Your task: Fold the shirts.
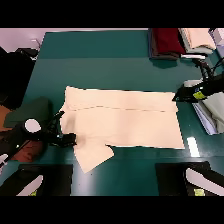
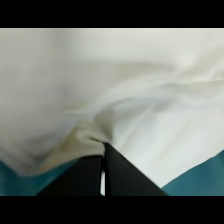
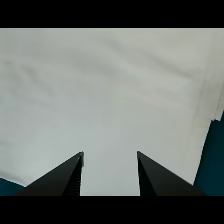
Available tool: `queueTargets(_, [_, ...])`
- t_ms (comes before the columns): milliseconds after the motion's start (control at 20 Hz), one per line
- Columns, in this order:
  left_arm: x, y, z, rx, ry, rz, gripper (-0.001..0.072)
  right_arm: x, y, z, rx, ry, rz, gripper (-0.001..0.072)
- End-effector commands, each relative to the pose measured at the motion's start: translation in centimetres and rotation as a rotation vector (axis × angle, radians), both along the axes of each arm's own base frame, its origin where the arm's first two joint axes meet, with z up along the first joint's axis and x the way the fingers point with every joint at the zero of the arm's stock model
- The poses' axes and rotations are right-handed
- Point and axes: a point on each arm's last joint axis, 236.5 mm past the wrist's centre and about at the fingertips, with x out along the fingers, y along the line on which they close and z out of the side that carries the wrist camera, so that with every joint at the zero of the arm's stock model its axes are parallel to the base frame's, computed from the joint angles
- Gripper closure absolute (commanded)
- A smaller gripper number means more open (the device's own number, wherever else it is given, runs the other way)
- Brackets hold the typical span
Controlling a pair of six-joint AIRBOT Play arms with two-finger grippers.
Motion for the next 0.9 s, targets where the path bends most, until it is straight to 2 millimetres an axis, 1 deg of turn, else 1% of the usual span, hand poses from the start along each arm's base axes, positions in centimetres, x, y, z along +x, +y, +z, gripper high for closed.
queueTargets(0, [0.9, -0.8, 2.0, -0.018, -0.042, -0.048, 0.0688, -2.9, -1.5, -1.5, 0.003, 0.09, -0.042, 0.0322])
queueTargets(100, [2.2, -0.7, 3.4, -0.01, -0.093, -0.078, 0.0688, -6.4, -4.4, -3.8, -0.028, 0.173, -0.128, 0.0321])
queueTargets(150, [2.9, -0.8, 4.1, -0.01, -0.124, -0.089, 0.0688, -8.7, -5.8, -5.3, -0.039, 0.222, -0.184, 0.0314])
queueTargets(200, [3.5, -0.9, 4.6, -0.012, -0.146, -0.088, 0.0688, -11.1, -7.0, -6.8, -0.034, 0.274, -0.238, 0.0189])
queueTargets(250, [4.0, -0.9, 4.9, -0.014, -0.163, -0.085, 0.0687, -13.0, -7.4, -8.1, -0.004, 0.317, -0.292, 0.0151])
queueTargets(300, [4.3, -1.0, 5.1, -0.014, -0.176, -0.081, 0.0687, -14.9, -7.8, -9.4, 0.027, 0.361, -0.352, 0.0154])
queueTargets(350, [4.5, -0.9, 5.1, -0.013, -0.182, -0.078, 0.0687, -16.5, -7.6, -10.7, 0.065, 0.402, -0.4, 0.0158])
queueTargets(450, [4.7, -0.9, 5.2, -0.013, -0.19, -0.073, 0.0687, -18.8, -6.7, -12.7, 0.125, 0.481, -0.445, 0.0163])
queueTargets(500, [4.7, -0.9, 5.2, -0.012, -0.191, -0.073, 0.0687, -19.6, -6.1, -13.5, 0.151, 0.524, -0.441, 0.023])
queueTargets(550, [4.8, -0.9, 5.2, -0.013, -0.191, -0.072, 0.0687, -20.1, -5.6, -14.1, 0.17, 0.555, -0.438, 0.0258])
queueTargets(600, [4.8, -0.9, 5.2, -0.012, -0.191, -0.072, 0.0687, -20.0, -5.0, -14.6, 0.19, 0.566, -0.436, 0.0258])
queueTargets(750, [4.8, -0.9, 5.2, -0.012, -0.194, -0.071, 0.0687, -17.8, -3.6, -15.2, 0.231, 0.525, -0.418, 0.0265])
queueTargets(800, [4.8, -0.9, 5.2, -0.012, -0.194, -0.071, 0.0687, -17.3, -3.2, -15.4, 0.223, 0.506, -0.399, 0.03])
queueTargets(850, [4.8, -0.8, 5.1, -0.009, -0.191, -0.074, 0.0687, -16.8, -2.9, -15.4, 0.207, 0.486, -0.376, 0.0402])
